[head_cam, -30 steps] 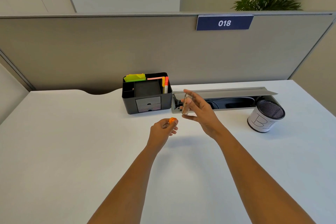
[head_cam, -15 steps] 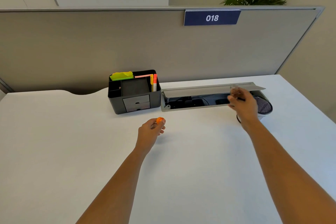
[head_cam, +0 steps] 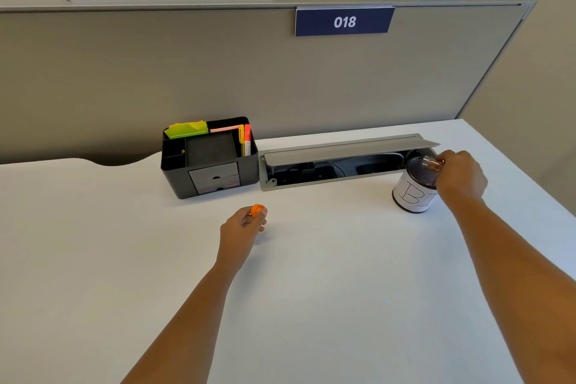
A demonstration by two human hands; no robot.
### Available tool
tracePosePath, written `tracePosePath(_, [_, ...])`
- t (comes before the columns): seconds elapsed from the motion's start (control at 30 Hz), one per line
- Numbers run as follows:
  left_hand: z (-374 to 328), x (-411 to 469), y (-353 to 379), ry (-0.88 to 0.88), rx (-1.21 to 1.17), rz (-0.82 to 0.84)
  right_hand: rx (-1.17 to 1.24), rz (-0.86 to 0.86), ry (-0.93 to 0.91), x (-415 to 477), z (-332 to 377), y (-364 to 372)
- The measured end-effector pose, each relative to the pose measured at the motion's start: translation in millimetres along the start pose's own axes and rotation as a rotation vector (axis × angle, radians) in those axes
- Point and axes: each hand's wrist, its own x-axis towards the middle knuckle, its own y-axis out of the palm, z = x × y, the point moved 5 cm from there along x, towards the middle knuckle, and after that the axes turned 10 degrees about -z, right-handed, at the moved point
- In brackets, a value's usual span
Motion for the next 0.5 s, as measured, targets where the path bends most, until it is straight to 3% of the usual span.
tracePosePath(0.27, [4,0,6,-0.010,0.007,0.002,-0.353,0.016,-0.365,3,15,1])
tracePosePath(0.5, [4,0,5,-0.002,0.014,0.003,-0.283,0.058,-0.366,3,12,1])
